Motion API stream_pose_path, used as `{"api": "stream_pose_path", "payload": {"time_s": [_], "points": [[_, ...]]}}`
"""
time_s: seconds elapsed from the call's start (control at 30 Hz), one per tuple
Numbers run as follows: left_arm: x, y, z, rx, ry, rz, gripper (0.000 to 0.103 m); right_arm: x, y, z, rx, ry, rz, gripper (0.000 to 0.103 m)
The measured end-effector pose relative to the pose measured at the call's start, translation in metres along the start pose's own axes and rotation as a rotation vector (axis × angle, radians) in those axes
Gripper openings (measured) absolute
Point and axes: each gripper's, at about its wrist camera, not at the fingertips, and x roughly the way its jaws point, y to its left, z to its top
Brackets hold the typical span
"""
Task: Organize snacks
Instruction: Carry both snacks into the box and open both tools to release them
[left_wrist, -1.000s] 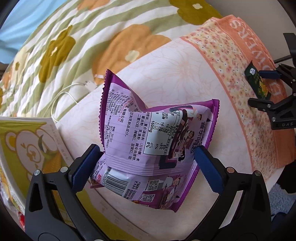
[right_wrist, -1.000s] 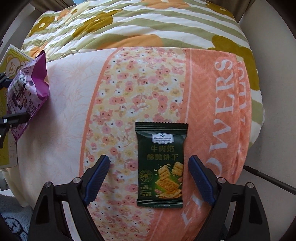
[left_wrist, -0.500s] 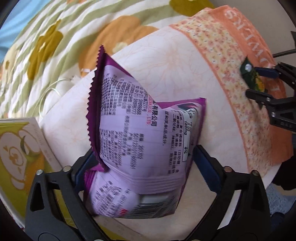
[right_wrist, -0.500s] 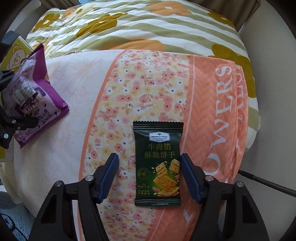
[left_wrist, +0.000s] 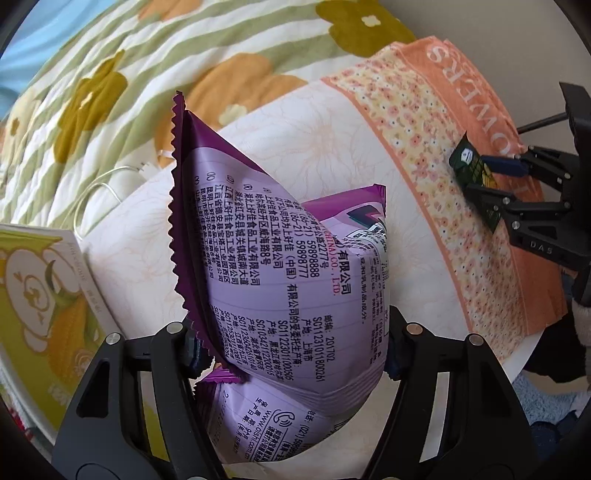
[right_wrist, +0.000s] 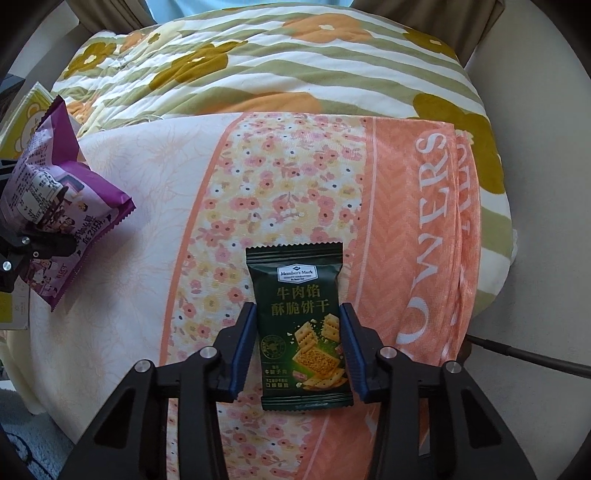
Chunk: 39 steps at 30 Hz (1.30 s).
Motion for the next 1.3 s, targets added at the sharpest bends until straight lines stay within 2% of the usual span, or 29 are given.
{"api": "stream_pose_path", "payload": {"time_s": [0.2, 0.37, 0.53, 0.73, 0.87, 1.0, 1.17, 1.3], "points": [[-0.042, 0.002, -0.009, -0.046, -0.089, 0.021, 0.065, -0.029, 0.012, -0.001, -0.016, -0.05, 0.016, 0.041], [-0.094, 0.006, -0.028, -0.117, -0.202, 0.047, 0.065, -0.073, 0.029, 0.008, -0.06, -0.127, 0.032, 0.041], [-0.146, 0.022, -0.066, -0.235, -0.297, 0.082, 0.065, -0.113, 0.064, 0.022, -0.159, -0.203, 0.075, 0.041], [-0.19, 0.052, -0.12, -0.338, -0.368, 0.139, 0.065, -0.147, 0.122, 0.034, -0.28, -0.262, 0.152, 0.041], [-0.21, 0.078, -0.159, -0.39, -0.396, 0.164, 0.065, -0.163, 0.168, 0.038, -0.342, -0.297, 0.186, 0.041], [-0.219, 0.105, -0.196, -0.401, -0.396, 0.167, 0.065, -0.175, 0.221, 0.032, -0.387, -0.323, 0.221, 0.041], [-0.219, 0.14, -0.234, -0.353, -0.364, 0.149, 0.065, -0.175, 0.286, 0.022, -0.373, -0.335, 0.23, 0.041], [-0.213, 0.159, -0.253, -0.283, -0.342, 0.101, 0.065, -0.167, 0.318, 0.016, -0.312, -0.322, 0.227, 0.041]]}}
